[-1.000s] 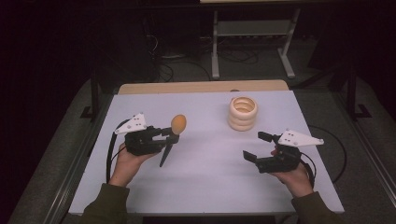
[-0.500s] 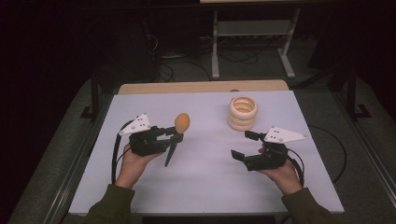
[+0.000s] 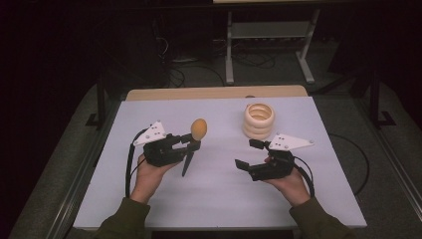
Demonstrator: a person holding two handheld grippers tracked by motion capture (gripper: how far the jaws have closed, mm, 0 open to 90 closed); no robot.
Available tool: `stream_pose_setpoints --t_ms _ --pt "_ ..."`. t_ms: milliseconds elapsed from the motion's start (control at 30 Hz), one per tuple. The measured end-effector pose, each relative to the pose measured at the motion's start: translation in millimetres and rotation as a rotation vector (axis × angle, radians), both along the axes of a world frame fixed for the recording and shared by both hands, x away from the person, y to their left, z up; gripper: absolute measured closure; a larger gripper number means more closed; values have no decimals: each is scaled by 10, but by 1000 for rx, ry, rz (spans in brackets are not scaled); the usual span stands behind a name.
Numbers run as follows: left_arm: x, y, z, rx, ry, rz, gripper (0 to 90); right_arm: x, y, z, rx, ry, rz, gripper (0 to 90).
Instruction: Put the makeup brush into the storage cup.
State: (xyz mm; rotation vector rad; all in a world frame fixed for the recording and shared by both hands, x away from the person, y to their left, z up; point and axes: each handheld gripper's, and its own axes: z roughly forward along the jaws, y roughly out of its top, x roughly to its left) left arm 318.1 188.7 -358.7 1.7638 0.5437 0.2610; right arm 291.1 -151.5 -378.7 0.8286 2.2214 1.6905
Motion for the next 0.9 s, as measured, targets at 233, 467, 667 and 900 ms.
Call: stream_pose_setpoints --t_ms 233,467,667,900 --pt "-2 -91 -8 -19 -5 -3 629 28 124 -1 11 8 23 133" --pt "16 -191 -25 -30 -9 -3 629 58 228 -1 21 9 38 152" --pt "22 -267 -19 -41 -15 -5 629 74 339 -20 27 23 49 195" --pt "13 -357 -13 -52 -20 -5 628 119 472 -52 39 27 64 240"
